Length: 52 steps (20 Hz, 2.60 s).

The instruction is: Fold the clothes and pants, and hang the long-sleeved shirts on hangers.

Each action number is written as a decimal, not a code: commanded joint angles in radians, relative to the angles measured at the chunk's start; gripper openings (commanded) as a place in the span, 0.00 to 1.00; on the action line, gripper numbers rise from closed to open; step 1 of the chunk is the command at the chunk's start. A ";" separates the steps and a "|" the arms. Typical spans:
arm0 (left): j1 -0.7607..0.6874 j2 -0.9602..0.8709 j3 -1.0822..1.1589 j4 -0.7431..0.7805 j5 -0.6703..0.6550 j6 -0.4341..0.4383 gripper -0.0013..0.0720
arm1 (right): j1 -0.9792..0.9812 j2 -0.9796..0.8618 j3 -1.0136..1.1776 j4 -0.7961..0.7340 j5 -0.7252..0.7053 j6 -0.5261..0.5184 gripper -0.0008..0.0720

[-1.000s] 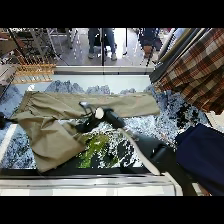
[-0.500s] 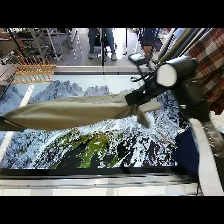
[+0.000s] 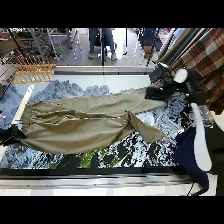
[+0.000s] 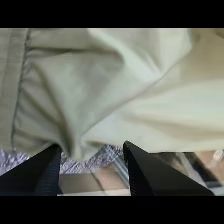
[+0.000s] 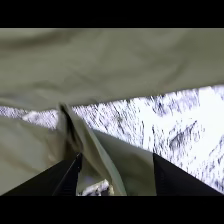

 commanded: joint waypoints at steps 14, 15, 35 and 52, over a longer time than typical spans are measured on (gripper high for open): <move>0.211 0.203 -0.041 -0.130 0.031 -0.058 0.61 | -0.119 0.299 -0.992 0.282 -0.345 -0.372 0.88; 0.211 0.203 -0.051 -0.145 0.031 -0.057 0.61 | -0.097 0.273 -0.991 0.294 -0.399 -0.374 0.58; 0.212 0.203 -0.254 -0.163 0.140 -0.032 0.60 | -0.145 0.413 -0.606 -0.080 -0.591 -0.089 0.03; 0.215 0.242 -0.458 -0.154 0.507 -0.207 0.64 | -0.356 0.357 -0.913 0.160 -0.293 -0.509 0.75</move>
